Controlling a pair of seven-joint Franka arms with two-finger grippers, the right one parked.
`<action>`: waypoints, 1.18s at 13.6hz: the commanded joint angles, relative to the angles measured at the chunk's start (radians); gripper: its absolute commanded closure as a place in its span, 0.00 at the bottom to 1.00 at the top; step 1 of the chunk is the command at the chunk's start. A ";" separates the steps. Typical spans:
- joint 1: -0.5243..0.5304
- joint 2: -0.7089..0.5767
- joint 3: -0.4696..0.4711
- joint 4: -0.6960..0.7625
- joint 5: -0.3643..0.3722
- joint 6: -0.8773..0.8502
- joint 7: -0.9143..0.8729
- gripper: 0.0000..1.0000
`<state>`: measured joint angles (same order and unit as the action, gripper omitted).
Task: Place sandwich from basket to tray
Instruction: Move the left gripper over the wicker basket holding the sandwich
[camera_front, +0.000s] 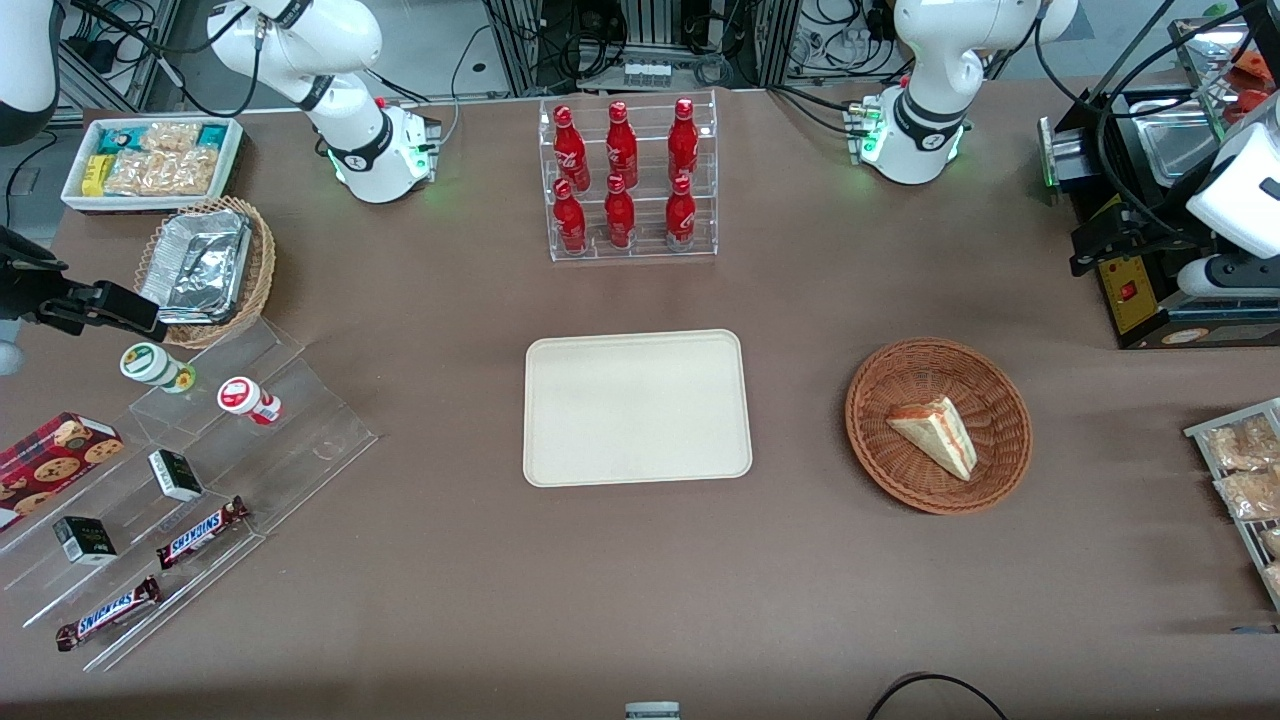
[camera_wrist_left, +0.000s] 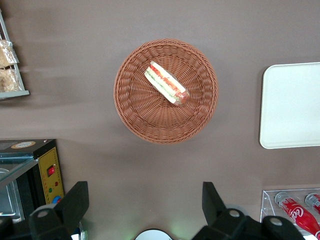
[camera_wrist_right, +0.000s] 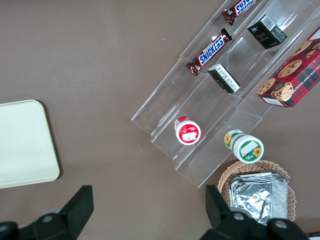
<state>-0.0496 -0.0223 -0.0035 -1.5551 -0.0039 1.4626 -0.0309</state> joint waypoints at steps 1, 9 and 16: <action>-0.010 -0.008 0.007 -0.002 0.001 0.008 0.005 0.00; -0.048 0.114 -0.004 -0.014 0.038 0.117 -0.121 0.00; -0.095 0.190 -0.003 -0.164 0.041 0.345 -0.331 0.00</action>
<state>-0.1298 0.1868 -0.0111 -1.6499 0.0175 1.7389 -0.2999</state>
